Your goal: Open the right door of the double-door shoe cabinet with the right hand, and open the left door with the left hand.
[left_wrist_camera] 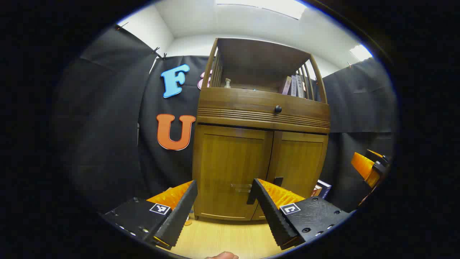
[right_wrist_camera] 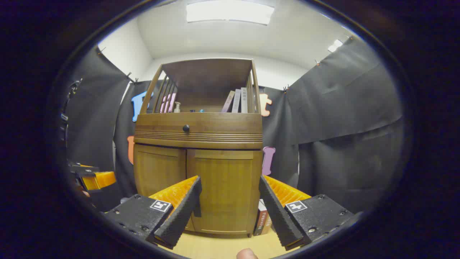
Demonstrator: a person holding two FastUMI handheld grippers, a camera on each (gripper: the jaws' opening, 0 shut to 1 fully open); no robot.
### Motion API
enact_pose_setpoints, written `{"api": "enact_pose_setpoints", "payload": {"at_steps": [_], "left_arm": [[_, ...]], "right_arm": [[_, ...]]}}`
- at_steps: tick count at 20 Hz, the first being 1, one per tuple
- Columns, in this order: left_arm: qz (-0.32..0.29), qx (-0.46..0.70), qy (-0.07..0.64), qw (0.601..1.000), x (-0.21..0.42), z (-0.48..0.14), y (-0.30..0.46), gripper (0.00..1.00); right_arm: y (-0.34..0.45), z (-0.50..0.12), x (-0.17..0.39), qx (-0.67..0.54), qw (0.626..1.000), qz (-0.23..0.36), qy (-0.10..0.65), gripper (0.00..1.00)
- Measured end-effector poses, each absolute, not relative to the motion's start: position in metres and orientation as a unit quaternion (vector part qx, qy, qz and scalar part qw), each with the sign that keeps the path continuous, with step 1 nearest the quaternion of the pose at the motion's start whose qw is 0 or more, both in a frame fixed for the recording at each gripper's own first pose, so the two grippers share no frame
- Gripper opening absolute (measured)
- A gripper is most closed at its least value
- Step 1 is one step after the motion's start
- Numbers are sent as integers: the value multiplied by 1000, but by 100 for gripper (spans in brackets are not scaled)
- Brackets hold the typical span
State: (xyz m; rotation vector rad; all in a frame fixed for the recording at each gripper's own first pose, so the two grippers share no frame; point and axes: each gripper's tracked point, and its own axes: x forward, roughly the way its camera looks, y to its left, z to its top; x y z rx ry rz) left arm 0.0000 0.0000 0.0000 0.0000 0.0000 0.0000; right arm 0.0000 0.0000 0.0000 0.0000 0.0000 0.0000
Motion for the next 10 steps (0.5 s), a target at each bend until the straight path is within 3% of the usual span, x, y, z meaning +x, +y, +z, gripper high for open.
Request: {"api": "enact_pose_setpoints", "payload": {"at_steps": [10], "left_arm": [[14,7,-1,1000,-3,-3,-9,95]], "right_arm": [[-12,5,11,-4,1000,19,-13,100]]}}
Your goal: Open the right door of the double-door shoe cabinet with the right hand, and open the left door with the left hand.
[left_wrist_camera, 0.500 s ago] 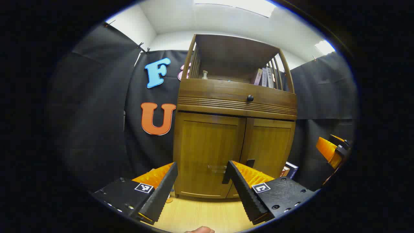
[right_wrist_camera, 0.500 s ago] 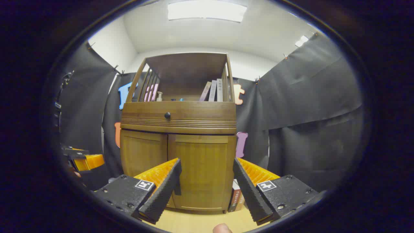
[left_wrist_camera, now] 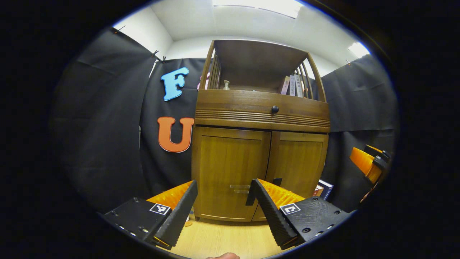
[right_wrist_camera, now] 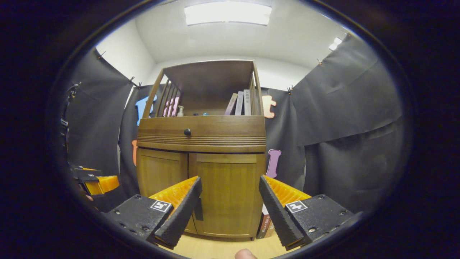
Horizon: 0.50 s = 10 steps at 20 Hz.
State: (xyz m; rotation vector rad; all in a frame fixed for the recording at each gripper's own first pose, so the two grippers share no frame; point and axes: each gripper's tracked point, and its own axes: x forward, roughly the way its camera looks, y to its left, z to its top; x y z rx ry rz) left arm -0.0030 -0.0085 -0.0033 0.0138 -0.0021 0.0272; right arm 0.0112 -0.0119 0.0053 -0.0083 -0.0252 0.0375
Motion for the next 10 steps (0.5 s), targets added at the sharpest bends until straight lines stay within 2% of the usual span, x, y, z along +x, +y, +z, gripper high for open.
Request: {"api": "enact_pose_setpoints", "payload": {"at_steps": [10], "left_arm": [[22,15,-17,999,1,2,-5,95]], "right_arm": [[1,-7,18,-16,999,35,5,100]]}}
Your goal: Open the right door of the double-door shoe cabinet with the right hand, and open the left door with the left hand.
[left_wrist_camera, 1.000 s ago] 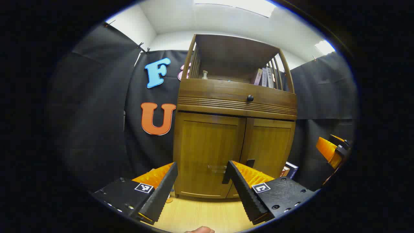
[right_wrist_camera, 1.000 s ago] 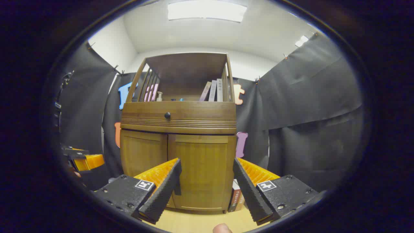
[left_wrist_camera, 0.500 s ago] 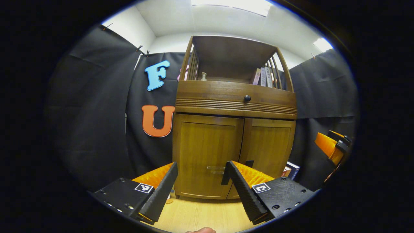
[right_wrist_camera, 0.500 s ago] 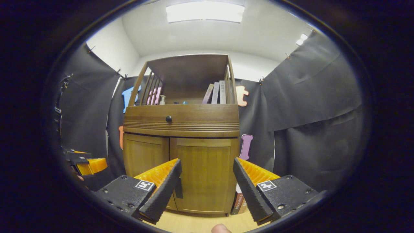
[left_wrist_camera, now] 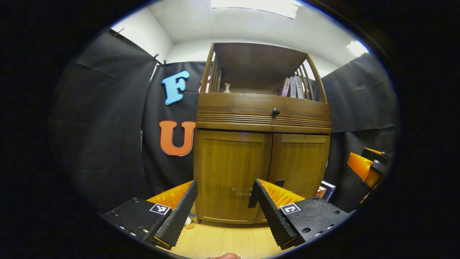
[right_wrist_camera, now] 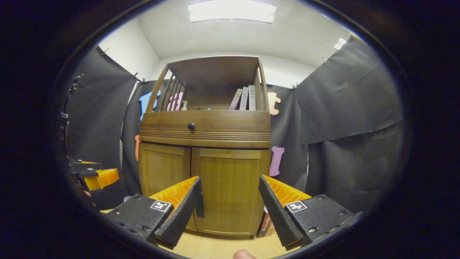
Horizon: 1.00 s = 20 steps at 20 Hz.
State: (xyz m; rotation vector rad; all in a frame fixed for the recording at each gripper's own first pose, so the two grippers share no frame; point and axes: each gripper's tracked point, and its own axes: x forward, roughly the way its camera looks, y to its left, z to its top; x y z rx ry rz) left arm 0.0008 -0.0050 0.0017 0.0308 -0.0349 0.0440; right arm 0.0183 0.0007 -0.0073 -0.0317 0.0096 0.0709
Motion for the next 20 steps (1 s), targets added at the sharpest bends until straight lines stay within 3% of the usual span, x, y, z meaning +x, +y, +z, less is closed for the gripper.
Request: {"api": "enact_pose_setpoints", "payload": {"at_steps": [11,17,20], "left_arm": [[34,32,-17,999,1,-5,18,95],[67,38,-10,997,-10,-16,50,95],[86,41,-13,995,-19,-14,64,95]], "right_arm": [[52,-56,61,-16,995,77,64,99],[81,-97,95,-20,989,99,111,95],[94,-125,121,-15,987,93,129,88]]}}
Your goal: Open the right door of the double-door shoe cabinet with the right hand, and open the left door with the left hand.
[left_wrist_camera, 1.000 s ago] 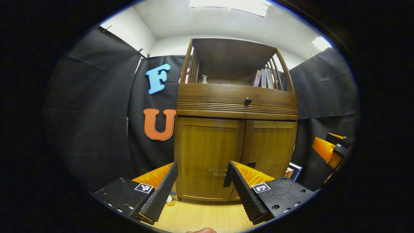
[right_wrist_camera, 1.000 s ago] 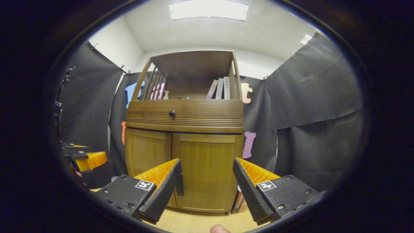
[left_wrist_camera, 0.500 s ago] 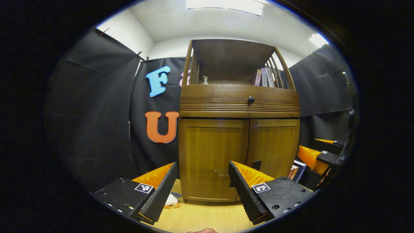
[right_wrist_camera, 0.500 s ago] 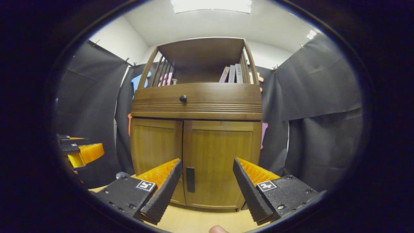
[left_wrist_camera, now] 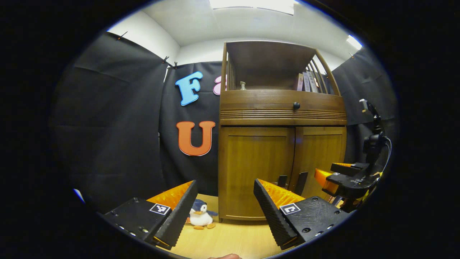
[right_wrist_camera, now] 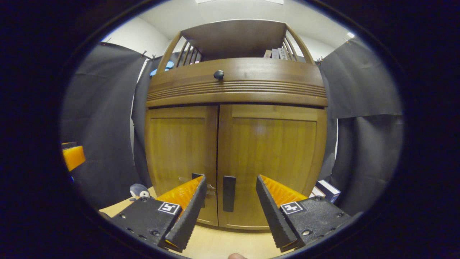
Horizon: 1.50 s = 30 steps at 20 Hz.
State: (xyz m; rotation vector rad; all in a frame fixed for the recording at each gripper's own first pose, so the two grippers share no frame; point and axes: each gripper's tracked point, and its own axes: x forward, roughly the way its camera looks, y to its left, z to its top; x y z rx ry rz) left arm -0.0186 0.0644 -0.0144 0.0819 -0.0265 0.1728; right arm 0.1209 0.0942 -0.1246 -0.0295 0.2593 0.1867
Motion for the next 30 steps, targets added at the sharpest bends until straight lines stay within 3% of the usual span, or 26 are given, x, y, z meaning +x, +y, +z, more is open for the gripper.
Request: {"api": "enact_pose_setpoints", "payload": {"at_steps": [6,15,19,26,30], "left_arm": [[123,58,-18,991,-39,-12,90,94],[168,58,-10,984,-66,-20,129,95],[175,60,-8,983,-71,-23,135,95],[157,58,-11,986,-67,-23,122,95],[140,61,-16,988,-61,-20,104,95]], "right_arm": [[107,-174,166,-23,982,77,173,68],[107,-231,208,-19,977,32,209,57],[111,-232,210,-22,978,28,204,39],[109,-233,203,-10,976,42,212,29],[107,-230,187,-14,975,61,213,29]]}}
